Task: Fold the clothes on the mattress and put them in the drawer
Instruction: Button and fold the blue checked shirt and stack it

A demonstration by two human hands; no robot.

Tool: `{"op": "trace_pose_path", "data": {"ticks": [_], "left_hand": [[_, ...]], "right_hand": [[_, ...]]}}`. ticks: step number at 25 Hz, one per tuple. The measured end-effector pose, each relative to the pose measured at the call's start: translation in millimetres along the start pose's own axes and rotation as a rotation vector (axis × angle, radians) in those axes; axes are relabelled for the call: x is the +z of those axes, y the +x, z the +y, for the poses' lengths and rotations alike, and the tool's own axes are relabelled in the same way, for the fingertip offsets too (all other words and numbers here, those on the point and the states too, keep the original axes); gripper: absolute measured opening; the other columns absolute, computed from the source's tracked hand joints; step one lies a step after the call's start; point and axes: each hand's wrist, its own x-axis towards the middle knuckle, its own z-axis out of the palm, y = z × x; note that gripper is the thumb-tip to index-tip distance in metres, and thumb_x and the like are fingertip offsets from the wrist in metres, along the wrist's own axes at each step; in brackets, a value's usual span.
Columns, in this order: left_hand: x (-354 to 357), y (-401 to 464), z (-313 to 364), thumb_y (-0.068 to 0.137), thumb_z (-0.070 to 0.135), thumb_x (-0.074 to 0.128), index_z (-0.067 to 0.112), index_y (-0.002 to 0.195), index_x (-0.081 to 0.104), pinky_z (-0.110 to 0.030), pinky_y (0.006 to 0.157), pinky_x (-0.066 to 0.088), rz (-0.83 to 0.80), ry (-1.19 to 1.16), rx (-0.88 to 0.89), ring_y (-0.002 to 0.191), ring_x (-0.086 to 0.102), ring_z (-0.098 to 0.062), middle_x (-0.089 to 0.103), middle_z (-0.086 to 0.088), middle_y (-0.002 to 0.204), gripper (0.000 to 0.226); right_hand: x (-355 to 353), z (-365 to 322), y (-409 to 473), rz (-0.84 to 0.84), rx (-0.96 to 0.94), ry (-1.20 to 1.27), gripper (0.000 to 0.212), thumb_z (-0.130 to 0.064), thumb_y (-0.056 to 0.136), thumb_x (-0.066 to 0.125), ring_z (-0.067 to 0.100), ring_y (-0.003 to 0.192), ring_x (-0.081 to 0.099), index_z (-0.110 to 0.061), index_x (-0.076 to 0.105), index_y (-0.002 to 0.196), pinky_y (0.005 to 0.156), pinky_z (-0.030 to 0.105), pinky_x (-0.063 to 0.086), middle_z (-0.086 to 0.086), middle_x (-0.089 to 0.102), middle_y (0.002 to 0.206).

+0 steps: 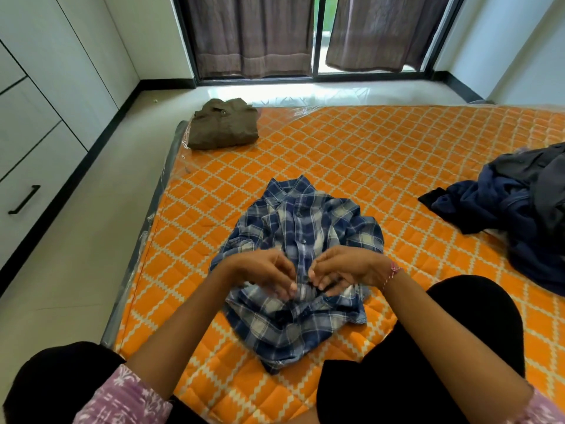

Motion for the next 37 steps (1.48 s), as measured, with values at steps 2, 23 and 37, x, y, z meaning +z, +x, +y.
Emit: {"op": "trace_pose_path", "data": {"ticks": [2,23,37], "left_hand": [[-22.5,1.3,-0.3,0.093,0.017,0.060,0.011,0.094,0.064,-0.021,0.066,0.051,0.003,0.070,-0.121,0.073,0.064,-0.009,0.067,-0.002,0.084,0.008],[-149.7,139.1,-44.4,0.092,0.004,0.047,0.007,0.067,0.046,-0.027,0.048,0.021,1.007,0.425,-0.316,0.050,0.033,-0.020,0.038,-0.007,0.057,0.025],[-215.7,56.4,61.0,0.091,0.003,0.057,0.017,0.062,0.054,-0.020,0.058,0.036,1.150,-0.135,0.286,0.053,0.047,0.001,0.054,0.006,0.056,0.032]], "right_hand": [[-16.7,-18.3,6.1,0.095,-0.016,-0.202,0.015,-0.017,0.094,0.058,0.012,0.065,0.064,-0.009,0.067,0.086,0.057,0.023,0.055,0.005,0.068,0.075],[-144.8,-34.0,187.0,0.680,0.064,-0.767,0.030,-0.024,0.088,0.062,0.036,0.102,0.055,-0.006,0.057,0.111,0.087,0.046,0.049,0.017,0.059,0.111],[-165.6,-129.1,99.0,1.008,-0.544,-0.798,0.016,-0.013,0.086,0.056,0.028,0.064,0.049,-0.008,0.046,0.074,0.059,0.031,0.027,0.019,0.056,0.071]]}}
